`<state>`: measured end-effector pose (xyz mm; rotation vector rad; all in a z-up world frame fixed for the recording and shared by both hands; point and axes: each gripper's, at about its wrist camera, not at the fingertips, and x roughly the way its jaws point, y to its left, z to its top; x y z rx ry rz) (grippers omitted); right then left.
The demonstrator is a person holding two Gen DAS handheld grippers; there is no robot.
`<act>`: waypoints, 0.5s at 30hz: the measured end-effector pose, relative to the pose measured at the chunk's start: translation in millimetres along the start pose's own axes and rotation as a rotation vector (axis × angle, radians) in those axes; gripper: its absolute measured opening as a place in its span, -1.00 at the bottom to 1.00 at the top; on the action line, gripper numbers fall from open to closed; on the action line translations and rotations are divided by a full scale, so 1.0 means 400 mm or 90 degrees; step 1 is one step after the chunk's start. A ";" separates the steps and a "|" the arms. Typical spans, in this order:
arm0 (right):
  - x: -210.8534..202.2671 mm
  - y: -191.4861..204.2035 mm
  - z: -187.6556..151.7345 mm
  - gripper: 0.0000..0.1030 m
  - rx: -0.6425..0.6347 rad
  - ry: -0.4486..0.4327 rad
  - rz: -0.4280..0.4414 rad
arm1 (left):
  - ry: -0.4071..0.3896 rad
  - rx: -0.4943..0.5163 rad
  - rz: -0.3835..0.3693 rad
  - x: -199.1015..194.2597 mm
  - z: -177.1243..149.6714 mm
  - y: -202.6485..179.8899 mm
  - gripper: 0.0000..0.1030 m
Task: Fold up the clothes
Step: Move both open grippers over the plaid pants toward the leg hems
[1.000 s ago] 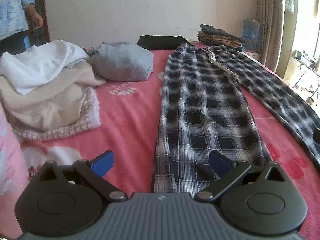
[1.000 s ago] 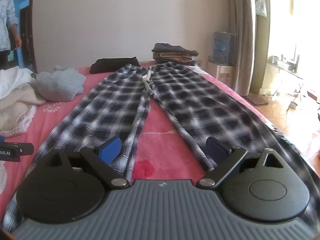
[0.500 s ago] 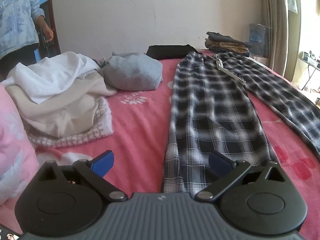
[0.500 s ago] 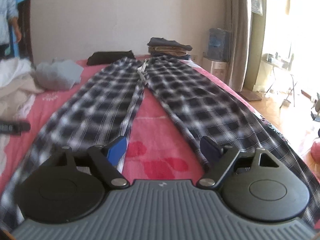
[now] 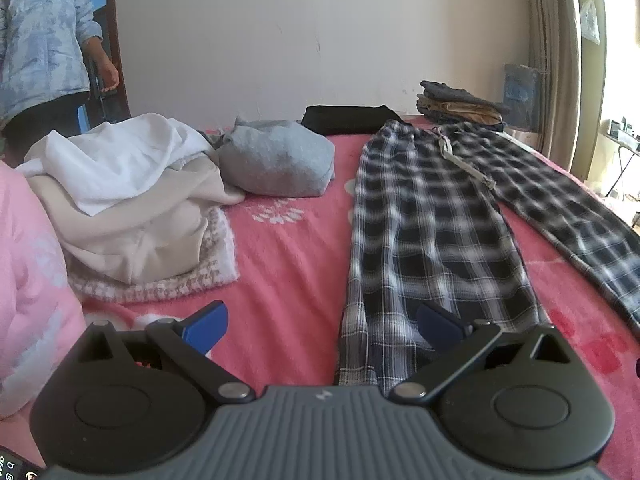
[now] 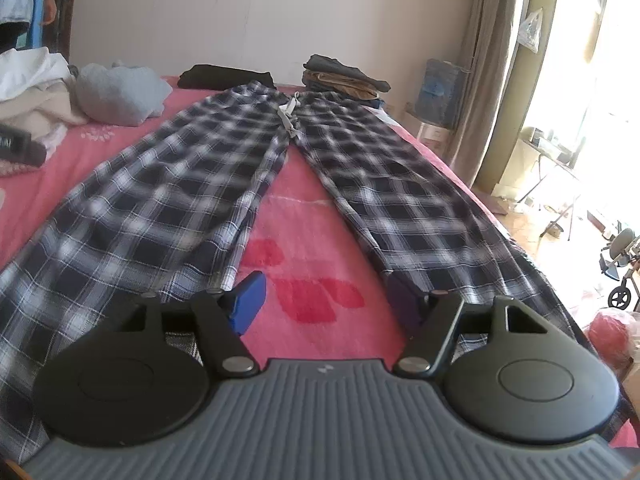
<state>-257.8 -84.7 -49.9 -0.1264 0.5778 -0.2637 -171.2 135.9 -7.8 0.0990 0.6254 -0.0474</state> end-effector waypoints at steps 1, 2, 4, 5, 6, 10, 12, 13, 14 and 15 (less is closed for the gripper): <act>-0.002 -0.001 0.000 0.28 -0.001 0.000 -0.002 | -0.001 0.000 0.000 -0.002 0.001 0.000 0.97; -0.005 -0.001 0.000 0.28 -0.003 -0.001 -0.003 | -0.003 0.000 -0.001 -0.004 0.002 -0.001 0.97; -0.010 0.000 -0.001 0.26 -0.007 -0.002 -0.006 | -0.006 0.000 -0.003 -0.005 0.004 0.000 0.97; -0.012 0.000 -0.001 0.25 -0.008 -0.002 -0.006 | -0.006 0.000 -0.003 -0.006 0.004 0.000 0.97; -0.014 0.000 -0.001 0.25 -0.008 -0.002 -0.006 | -0.007 -0.001 -0.003 -0.007 0.004 -0.001 0.97; -0.021 0.003 0.000 0.23 -0.012 -0.005 -0.004 | -0.003 0.000 -0.004 -0.008 -0.001 -0.003 0.97; -0.023 0.007 0.000 0.22 -0.016 -0.007 -0.001 | 0.002 0.004 -0.004 -0.007 -0.004 -0.006 0.97; -0.024 0.008 0.000 0.21 -0.017 -0.007 -0.001 | 0.003 0.006 -0.004 -0.006 -0.005 -0.008 0.97; -0.025 0.009 0.000 0.21 -0.017 -0.008 0.000 | 0.004 0.008 -0.004 -0.006 -0.005 -0.009 0.97; -0.025 0.009 0.000 0.19 -0.017 -0.009 0.000 | 0.004 0.008 -0.004 -0.006 -0.005 -0.008 0.97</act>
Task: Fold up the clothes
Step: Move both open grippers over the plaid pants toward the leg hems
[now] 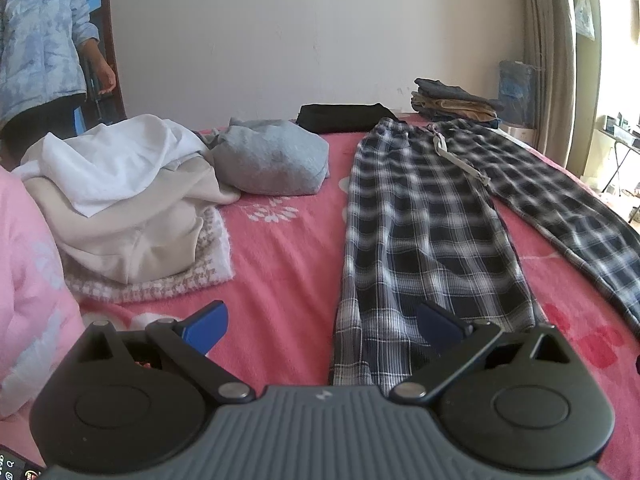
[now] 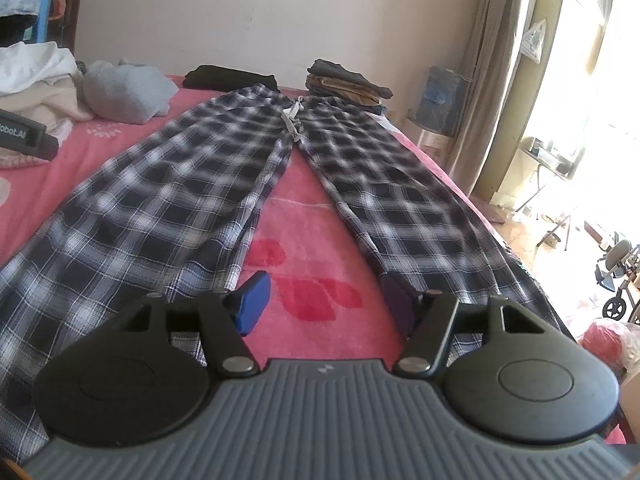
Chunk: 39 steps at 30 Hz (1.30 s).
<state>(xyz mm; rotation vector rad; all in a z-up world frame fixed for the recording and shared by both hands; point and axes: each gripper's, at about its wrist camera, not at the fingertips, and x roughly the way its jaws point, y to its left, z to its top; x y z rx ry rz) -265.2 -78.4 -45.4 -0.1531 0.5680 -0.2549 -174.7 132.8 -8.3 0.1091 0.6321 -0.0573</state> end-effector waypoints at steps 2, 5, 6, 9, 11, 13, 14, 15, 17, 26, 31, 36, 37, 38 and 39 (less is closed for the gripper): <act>-0.001 0.001 -0.001 0.17 0.001 -0.001 0.001 | 0.000 0.001 0.000 0.000 0.000 0.000 0.97; -0.002 0.000 -0.004 0.11 0.003 -0.003 0.000 | 0.005 0.001 -0.004 0.009 0.003 0.006 0.97; -0.002 0.001 -0.004 0.10 0.003 -0.004 0.000 | 0.007 0.000 -0.003 0.010 0.002 0.006 0.97; -0.002 0.002 -0.006 0.03 0.001 -0.006 0.000 | 0.011 -0.001 0.000 0.011 0.001 0.006 0.97; -0.004 0.002 -0.006 0.01 -0.002 -0.009 0.000 | 0.011 -0.003 0.000 0.010 0.001 0.007 0.97; -0.005 0.003 -0.006 -0.01 -0.003 -0.013 -0.001 | 0.011 -0.004 0.000 0.008 0.000 0.006 0.97; -0.007 0.003 -0.007 -0.01 -0.004 -0.014 -0.001 | 0.011 -0.003 0.000 0.008 0.000 0.006 0.97; -0.007 0.004 -0.007 -0.01 -0.004 -0.016 -0.002 | 0.012 -0.003 -0.001 0.008 -0.001 0.006 0.97; -0.009 0.005 -0.007 -0.01 -0.004 -0.018 -0.001 | 0.013 -0.003 -0.002 0.007 0.000 0.006 0.97; -0.037 0.005 0.011 -0.10 0.054 -0.045 0.020 | 0.017 -0.023 -0.026 -0.003 0.007 0.010 0.97; -0.056 0.000 0.024 -0.10 0.086 -0.069 0.045 | 0.013 -0.017 -0.049 -0.015 0.008 0.000 0.97; -0.063 -0.030 0.044 -0.09 0.124 -0.070 0.069 | -0.008 -0.006 -0.082 -0.024 0.014 0.000 0.97; -0.063 -0.040 0.047 -0.09 0.137 -0.067 0.072 | -0.012 -0.005 -0.088 -0.025 0.015 0.002 0.97; -0.062 -0.048 0.050 -0.09 0.147 -0.064 0.074 | -0.010 -0.007 -0.097 -0.024 0.017 0.006 0.97; -0.061 -0.054 0.053 -0.09 0.148 -0.061 0.071 | -0.007 -0.015 -0.107 -0.023 0.018 0.012 0.97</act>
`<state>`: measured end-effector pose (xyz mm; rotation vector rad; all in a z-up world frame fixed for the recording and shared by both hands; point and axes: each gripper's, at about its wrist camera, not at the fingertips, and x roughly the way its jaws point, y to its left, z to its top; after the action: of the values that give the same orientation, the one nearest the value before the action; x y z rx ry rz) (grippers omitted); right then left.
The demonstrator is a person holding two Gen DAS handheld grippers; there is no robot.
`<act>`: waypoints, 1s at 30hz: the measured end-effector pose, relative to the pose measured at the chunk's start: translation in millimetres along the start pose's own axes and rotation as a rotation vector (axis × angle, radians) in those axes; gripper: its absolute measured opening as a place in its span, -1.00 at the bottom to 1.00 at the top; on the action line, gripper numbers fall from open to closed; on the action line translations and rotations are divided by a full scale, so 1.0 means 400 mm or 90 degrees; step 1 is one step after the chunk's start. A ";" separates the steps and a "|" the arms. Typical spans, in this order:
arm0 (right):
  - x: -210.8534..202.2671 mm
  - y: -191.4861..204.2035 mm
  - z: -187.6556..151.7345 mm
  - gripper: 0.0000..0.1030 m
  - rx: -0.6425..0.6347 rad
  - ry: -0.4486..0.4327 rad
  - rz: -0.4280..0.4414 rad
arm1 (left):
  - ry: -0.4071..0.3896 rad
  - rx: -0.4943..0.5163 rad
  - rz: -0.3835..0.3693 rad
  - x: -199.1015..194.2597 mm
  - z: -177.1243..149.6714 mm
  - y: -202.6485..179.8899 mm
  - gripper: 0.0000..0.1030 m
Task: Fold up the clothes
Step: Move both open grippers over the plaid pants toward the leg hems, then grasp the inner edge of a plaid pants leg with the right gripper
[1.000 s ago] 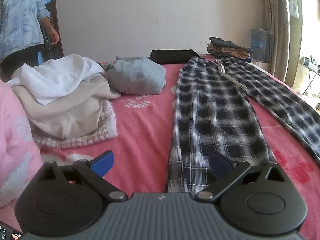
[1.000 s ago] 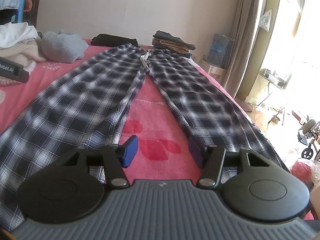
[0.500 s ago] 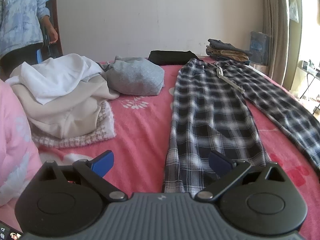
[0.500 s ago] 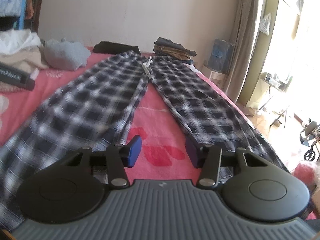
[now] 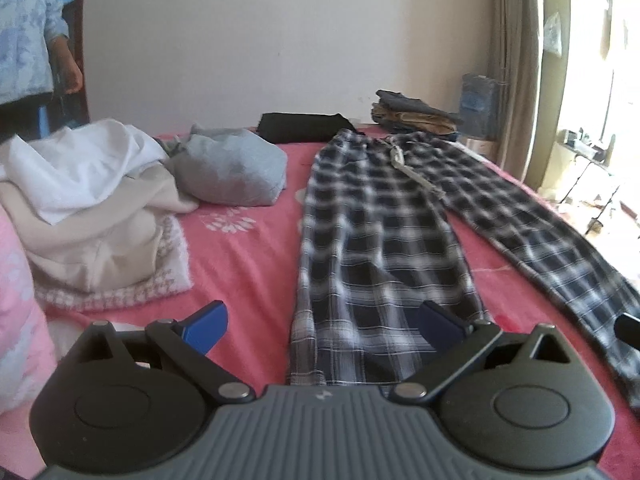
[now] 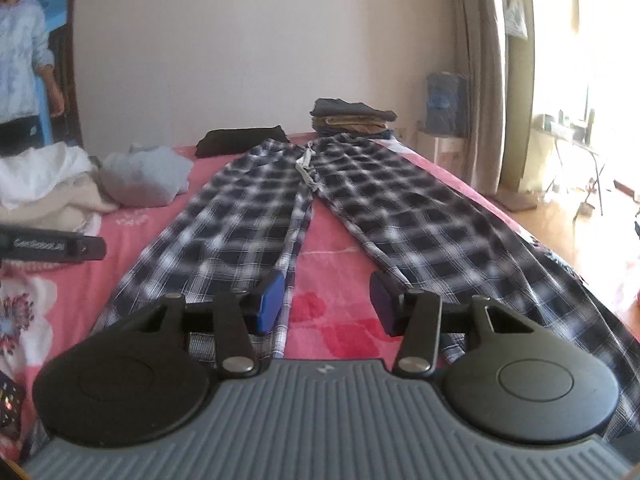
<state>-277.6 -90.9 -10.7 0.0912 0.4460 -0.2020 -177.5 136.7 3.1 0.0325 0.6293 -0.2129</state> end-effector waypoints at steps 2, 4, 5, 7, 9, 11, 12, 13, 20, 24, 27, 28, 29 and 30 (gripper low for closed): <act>0.002 -0.009 0.006 -0.09 -0.002 0.003 -0.003 | 0.004 -0.023 -0.009 0.002 -0.004 0.014 0.97; 0.004 -0.019 0.009 -0.09 0.002 0.005 0.002 | 0.020 -0.027 0.006 0.011 -0.009 0.023 0.97; 0.005 -0.025 0.010 -0.09 0.007 0.008 0.004 | 0.022 -0.023 0.019 0.015 -0.012 0.026 0.97; 0.008 -0.035 0.010 -0.09 0.019 0.016 0.008 | 0.023 -0.017 0.042 0.023 -0.020 0.034 0.97; 0.017 -0.042 0.005 -0.11 0.032 0.029 0.017 | 0.037 -0.016 0.058 0.038 -0.025 0.042 0.97; 0.034 -0.041 0.001 -0.19 0.038 0.048 0.032 | 0.050 -0.019 0.071 0.050 -0.028 0.051 0.96; 0.047 -0.036 0.000 -0.24 0.036 0.059 0.041 | 0.057 -0.013 0.079 0.057 -0.028 0.053 0.96; 0.063 -0.028 0.002 -0.27 0.033 0.069 0.051 | 0.064 -0.007 0.086 0.063 -0.029 0.055 0.95; 0.210 0.059 0.015 -0.47 -0.023 0.152 0.135 | 0.119 0.079 0.131 0.114 -0.071 0.026 0.88; 0.299 0.098 0.004 -0.78 -0.053 0.200 0.156 | 0.140 0.138 0.151 0.129 -0.098 -0.009 0.88; 0.323 0.077 -0.002 -0.82 -0.037 0.211 0.137 | 0.153 0.161 0.159 0.138 -0.111 -0.021 0.88; 0.328 0.067 -0.003 -0.82 -0.029 0.213 0.129 | 0.161 0.163 0.161 0.143 -0.115 -0.023 0.88; 0.331 0.054 -0.005 -0.82 -0.017 0.216 0.123 | 0.169 0.165 0.165 0.148 -0.121 -0.024 0.88; 0.331 0.036 -0.008 -0.81 0.001 0.223 0.121 | 0.176 0.167 0.169 0.150 -0.125 -0.024 0.88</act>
<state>-159.0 -99.4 -71.0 0.1702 0.7814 0.0024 -161.4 120.6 -72.4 0.4011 0.8612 -0.0319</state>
